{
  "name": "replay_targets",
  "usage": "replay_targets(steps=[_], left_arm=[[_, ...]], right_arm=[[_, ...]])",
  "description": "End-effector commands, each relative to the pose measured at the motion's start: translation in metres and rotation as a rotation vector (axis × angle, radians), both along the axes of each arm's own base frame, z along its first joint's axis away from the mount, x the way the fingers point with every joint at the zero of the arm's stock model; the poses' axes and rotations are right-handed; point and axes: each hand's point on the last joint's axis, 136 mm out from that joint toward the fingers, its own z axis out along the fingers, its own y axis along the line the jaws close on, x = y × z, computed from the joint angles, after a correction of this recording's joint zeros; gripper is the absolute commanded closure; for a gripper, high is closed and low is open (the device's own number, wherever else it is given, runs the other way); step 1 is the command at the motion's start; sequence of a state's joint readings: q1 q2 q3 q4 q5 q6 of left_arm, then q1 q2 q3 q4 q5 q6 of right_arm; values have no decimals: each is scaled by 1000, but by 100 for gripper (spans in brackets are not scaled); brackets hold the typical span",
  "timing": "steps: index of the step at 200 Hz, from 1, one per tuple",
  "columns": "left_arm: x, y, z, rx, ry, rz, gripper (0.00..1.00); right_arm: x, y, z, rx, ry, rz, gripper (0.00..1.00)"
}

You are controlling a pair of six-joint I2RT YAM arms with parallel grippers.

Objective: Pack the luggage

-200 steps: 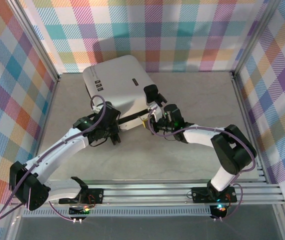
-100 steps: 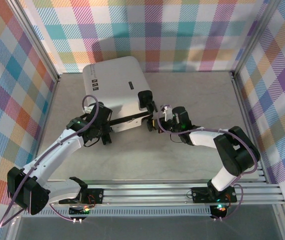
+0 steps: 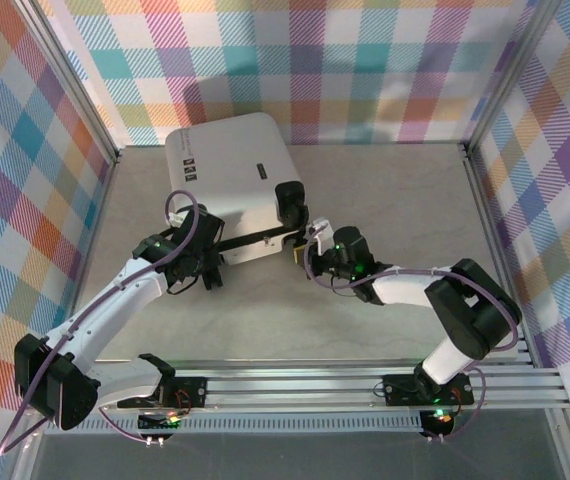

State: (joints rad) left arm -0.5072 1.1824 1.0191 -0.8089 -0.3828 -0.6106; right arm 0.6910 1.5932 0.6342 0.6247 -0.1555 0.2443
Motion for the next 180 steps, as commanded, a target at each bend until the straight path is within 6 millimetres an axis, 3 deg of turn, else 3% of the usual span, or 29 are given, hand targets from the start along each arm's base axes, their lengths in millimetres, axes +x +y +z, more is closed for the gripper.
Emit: replay_targets(steps=[1, 19, 42, 69, 180], left_arm=[[12, 21, 35, 24, -136, 99, 92], [12, 19, 34, 15, -136, 94, 92], [11, 18, 33, 5, -135, 88, 92], [10, 16, 34, -11, -140, 81, 92], [10, 10, 35, -46, -151, 59, 92]], right_arm=[[1, 15, 23, 49, -143, -17, 78], [5, 21, 22, 77, -158, -41, 71], [2, 36, 20, 37, -258, -91, 70], [13, 51, 10, 17, -257, -138, 67], [33, 79, 13, 33, -288, -159, 61]])
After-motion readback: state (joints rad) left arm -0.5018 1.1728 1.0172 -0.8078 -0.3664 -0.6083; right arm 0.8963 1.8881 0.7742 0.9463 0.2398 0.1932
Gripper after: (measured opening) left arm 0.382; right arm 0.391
